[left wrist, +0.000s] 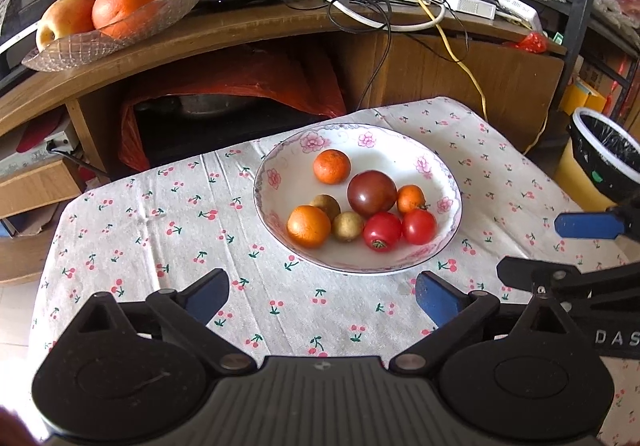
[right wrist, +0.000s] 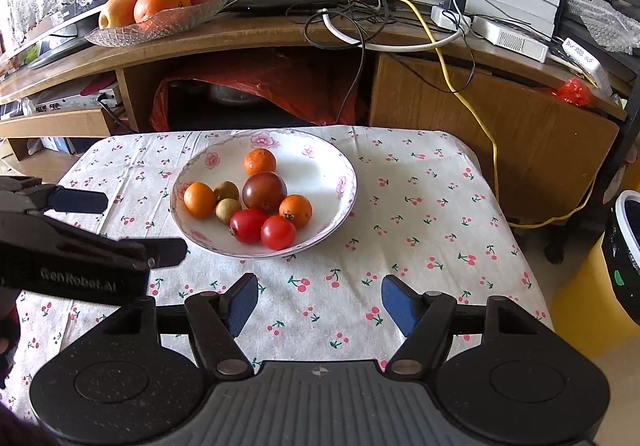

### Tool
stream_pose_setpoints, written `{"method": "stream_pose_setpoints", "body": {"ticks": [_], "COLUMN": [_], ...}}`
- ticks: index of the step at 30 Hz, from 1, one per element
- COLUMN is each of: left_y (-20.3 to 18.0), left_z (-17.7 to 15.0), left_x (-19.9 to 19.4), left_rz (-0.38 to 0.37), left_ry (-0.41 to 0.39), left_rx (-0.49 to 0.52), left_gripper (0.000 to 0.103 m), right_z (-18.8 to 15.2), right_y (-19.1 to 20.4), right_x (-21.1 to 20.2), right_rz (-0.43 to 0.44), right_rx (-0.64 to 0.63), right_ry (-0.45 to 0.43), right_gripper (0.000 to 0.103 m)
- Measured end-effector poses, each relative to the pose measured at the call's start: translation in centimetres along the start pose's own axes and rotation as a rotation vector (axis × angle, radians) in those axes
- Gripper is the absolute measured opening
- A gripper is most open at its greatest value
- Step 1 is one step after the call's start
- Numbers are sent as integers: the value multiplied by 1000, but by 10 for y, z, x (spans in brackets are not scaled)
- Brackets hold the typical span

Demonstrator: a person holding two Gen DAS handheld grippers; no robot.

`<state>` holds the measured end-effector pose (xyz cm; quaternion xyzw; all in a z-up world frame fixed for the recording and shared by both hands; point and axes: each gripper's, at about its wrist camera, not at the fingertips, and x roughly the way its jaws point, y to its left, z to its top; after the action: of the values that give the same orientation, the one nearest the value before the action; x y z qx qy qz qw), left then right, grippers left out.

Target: Organize fruits

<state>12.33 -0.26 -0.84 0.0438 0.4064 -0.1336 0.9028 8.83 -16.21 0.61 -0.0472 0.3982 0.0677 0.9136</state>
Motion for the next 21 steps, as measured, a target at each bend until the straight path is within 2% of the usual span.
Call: {"method": "stream_pose_setpoints", "body": {"ticks": [21], "left_y": [8], "left_z": [-1], "left_x": [-10], "left_rz": [4], "left_ry": [-15], "left_rx": [-46], "left_gripper": [103], "right_z": [-1], "right_y": [0], "right_x": [-3], "right_rz": [-9], "right_rx": [5], "right_ry": [-6], "right_gripper": [66]}}
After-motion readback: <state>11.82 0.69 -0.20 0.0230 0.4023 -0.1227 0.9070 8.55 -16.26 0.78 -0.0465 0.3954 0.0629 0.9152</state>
